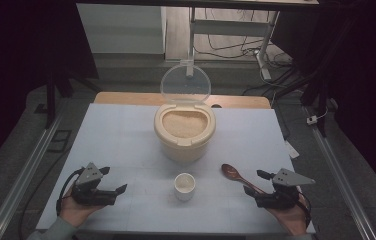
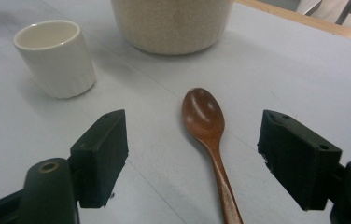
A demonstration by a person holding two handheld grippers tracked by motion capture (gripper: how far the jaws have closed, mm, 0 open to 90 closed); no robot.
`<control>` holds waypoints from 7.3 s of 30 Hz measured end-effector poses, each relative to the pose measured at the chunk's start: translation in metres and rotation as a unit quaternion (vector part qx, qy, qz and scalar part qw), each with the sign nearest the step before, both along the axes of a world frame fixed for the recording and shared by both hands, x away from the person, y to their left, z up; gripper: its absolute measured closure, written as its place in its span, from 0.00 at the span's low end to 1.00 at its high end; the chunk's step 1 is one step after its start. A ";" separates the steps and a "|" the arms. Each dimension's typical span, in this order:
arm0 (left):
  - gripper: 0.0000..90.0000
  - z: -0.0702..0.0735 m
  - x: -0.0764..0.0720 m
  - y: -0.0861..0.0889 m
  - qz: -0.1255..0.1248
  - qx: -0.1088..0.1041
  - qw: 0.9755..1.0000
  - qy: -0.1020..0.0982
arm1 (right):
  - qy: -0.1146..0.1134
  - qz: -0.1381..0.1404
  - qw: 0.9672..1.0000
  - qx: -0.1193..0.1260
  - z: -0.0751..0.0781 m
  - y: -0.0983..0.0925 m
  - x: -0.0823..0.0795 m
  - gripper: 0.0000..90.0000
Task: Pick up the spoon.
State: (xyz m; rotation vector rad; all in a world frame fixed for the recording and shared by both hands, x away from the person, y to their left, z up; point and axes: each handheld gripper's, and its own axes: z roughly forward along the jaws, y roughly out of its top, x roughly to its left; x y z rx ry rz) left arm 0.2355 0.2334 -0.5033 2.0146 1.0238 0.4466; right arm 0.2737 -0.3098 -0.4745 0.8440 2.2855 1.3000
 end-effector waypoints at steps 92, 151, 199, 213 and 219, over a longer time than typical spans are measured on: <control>0.13 -0.010 0.007 -0.007 -0.020 0.037 0.999 0.022 | 0.259 0.063 0.914 -0.307 -0.009 0.018 0.078 0.69; 0.13 -0.011 0.009 -0.005 -0.018 0.036 0.999 0.030 | 0.105 0.152 0.969 -0.166 0.063 0.040 0.034 0.88; 0.14 0.036 0.005 -0.023 -0.058 0.014 0.998 -0.016 | 0.058 0.260 0.945 -0.189 0.059 0.156 0.029 0.88; 0.17 0.090 0.021 -0.104 -0.197 0.066 0.977 -0.044 | 0.054 0.268 0.942 -0.196 0.057 0.163 0.027 0.88; 0.20 0.093 0.026 -0.123 -0.224 0.088 0.970 -0.042 | 0.055 0.271 0.940 -0.199 0.056 0.166 0.026 0.88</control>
